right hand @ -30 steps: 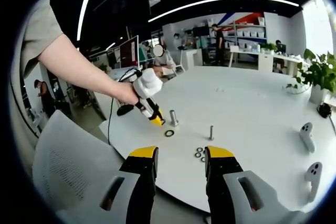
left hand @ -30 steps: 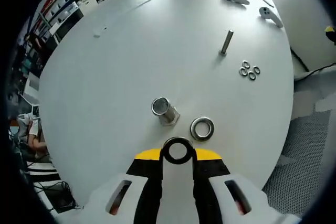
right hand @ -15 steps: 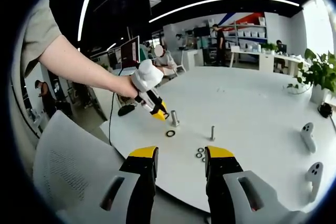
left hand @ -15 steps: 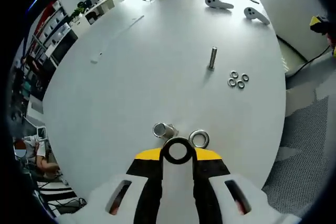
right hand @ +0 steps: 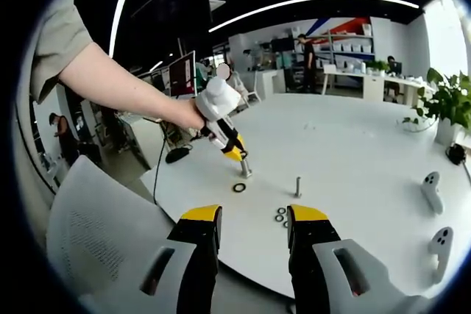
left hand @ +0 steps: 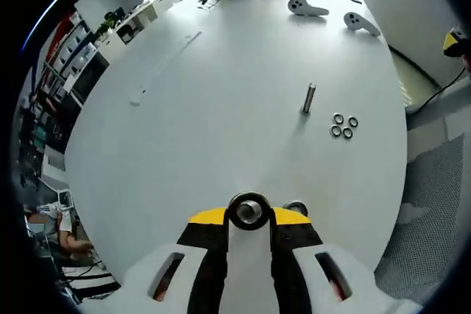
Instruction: Place the washer onto the threaded stud by aligning its center hole with the stud, sliding it down to the base, and recovering from edge contact or off-axis alignment until the washer reaches the visible bottom stop.
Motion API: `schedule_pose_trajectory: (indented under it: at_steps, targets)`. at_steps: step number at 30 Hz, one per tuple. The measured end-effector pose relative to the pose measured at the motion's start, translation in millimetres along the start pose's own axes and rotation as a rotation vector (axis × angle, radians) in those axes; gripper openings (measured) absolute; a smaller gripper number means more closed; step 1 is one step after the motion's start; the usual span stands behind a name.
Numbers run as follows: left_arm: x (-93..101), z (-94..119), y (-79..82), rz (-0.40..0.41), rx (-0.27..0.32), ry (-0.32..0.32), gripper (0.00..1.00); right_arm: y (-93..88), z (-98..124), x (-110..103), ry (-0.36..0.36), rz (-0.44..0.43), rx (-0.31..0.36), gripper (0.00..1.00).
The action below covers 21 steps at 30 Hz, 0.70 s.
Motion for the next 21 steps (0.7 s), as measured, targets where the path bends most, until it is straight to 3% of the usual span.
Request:
schedule_pose_trajectory:
  at_steps: [3,21]
  targets:
    - [0.7,-2,0.7,-0.031,-0.028,0.006,0.19,0.0,0,0,-0.002,-0.003,0.001,0.37]
    - [-3.5,-14,0.1,-0.029,-0.089,-0.030,0.19,0.1,0,1,-0.003,-0.010,0.002,0.37]
Point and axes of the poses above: the point that each gripper's makers call its tool centre point, and the gripper's own axes: z roughly backward along the fingers, x roughly to its right, y roughly out of its top, the point moved 9 cm from there along z, roughly backward along the fingers, and after that the axes turned 5 degrees about -x, right-handed, at the moved point
